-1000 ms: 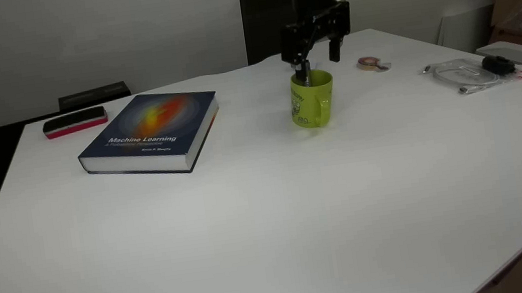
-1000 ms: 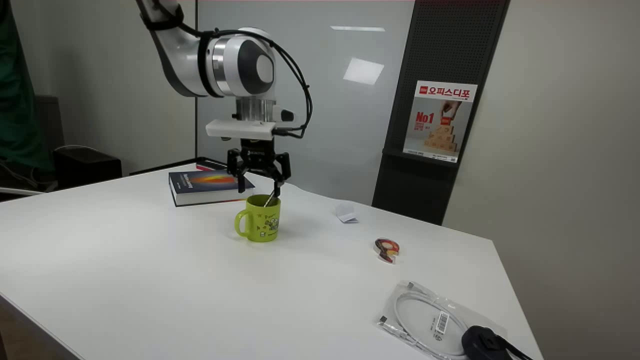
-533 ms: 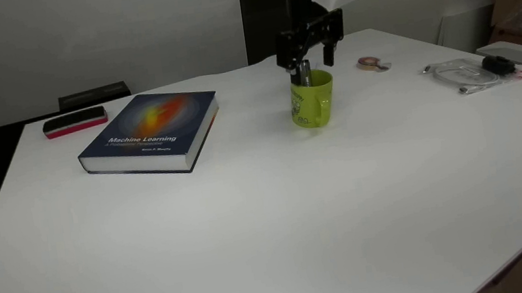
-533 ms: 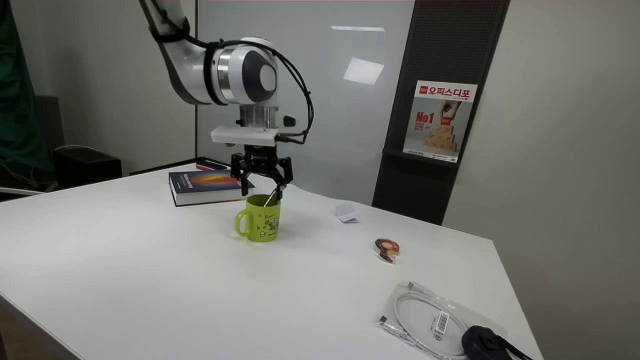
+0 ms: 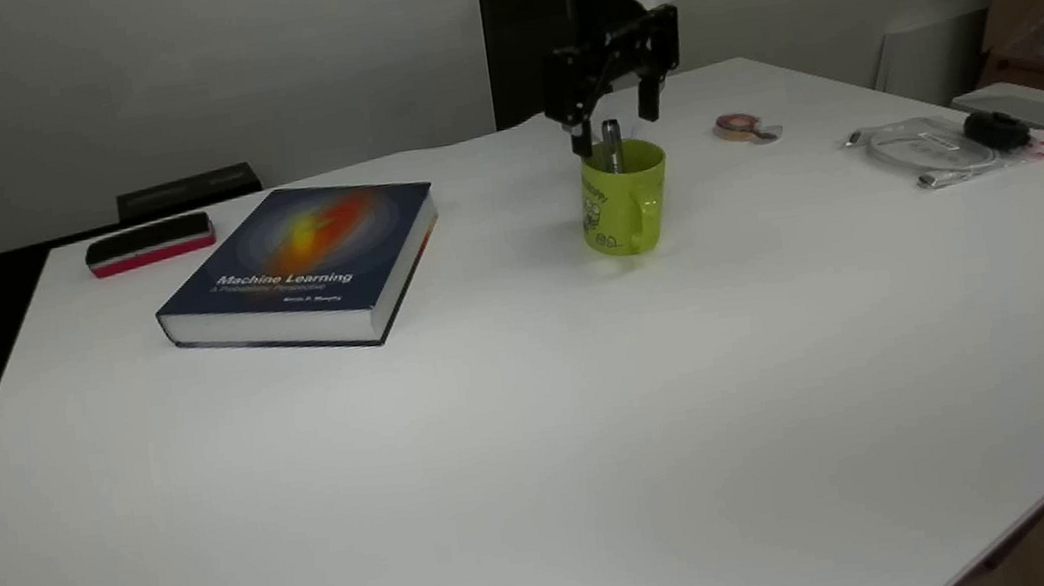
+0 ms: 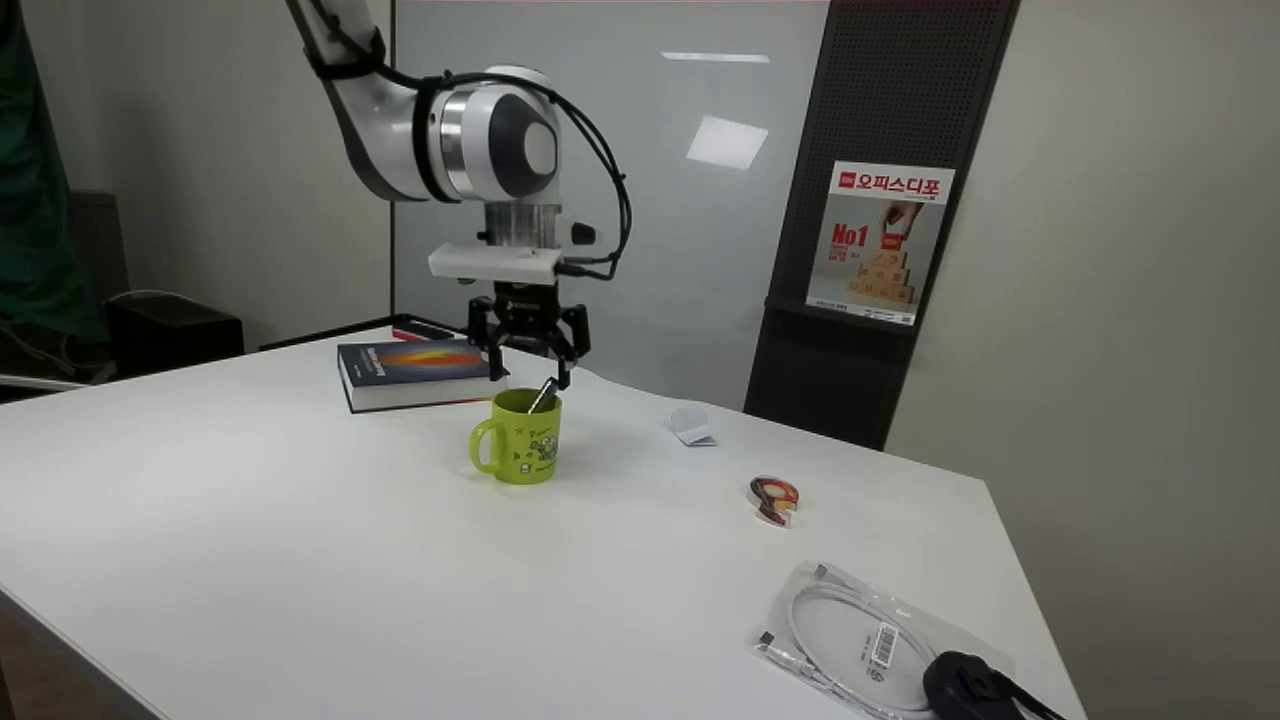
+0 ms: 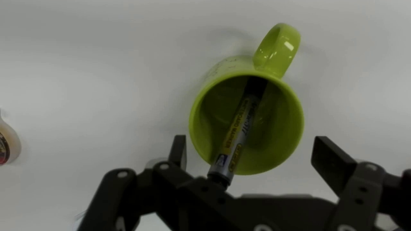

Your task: Remove the black marker from the yellow mug

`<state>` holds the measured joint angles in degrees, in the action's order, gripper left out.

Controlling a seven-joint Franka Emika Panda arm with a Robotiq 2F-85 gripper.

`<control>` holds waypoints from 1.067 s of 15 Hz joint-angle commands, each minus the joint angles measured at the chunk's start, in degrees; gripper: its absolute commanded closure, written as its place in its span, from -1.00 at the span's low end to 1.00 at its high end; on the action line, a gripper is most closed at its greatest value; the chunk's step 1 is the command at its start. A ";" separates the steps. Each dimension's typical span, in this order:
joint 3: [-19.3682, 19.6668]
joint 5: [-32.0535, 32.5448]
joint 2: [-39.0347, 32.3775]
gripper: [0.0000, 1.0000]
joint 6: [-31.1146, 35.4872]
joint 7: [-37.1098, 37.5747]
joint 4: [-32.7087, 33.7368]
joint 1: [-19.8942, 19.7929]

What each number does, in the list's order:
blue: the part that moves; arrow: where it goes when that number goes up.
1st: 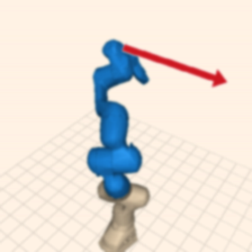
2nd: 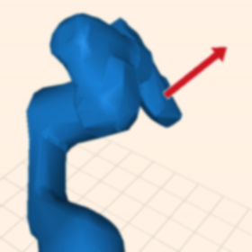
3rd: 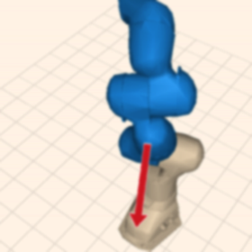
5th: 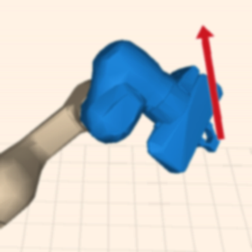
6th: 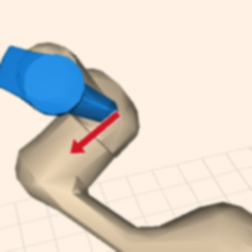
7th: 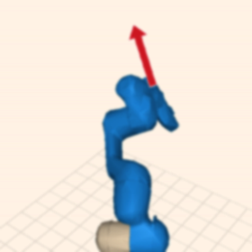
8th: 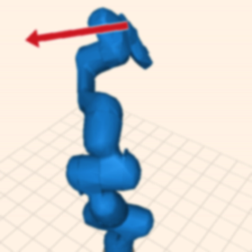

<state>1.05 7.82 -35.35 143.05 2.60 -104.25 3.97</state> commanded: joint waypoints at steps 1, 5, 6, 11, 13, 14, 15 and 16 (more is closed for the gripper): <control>0.10 -0.98 -1.85 -1.00 -1.38 0.22 3.68 -0.24; 0.66 -1.02 -4.61 -1.00 -1.04 0.84 6.93 -0.24; 0.72 -1.08 -5.18 -1.00 -0.93 0.90 7.54 -0.26; 0.19 -2.49 -5.59 -0.06 -1.65 0.38 8.60 -0.79; 0.35 -2.87 -4.89 0.21 -1.58 0.66 8.33 -0.73; 0.56 -2.97 -4.70 0.35 -1.66 0.93 8.37 -0.61; 0.65 -2.98 -4.50 0.50 -1.71 0.95 8.32 -0.62; 0.79 -2.95 -4.23 0.63 -1.66 1.10 8.08 -0.61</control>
<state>1.49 5.48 -40.22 142.92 2.69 -96.91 3.51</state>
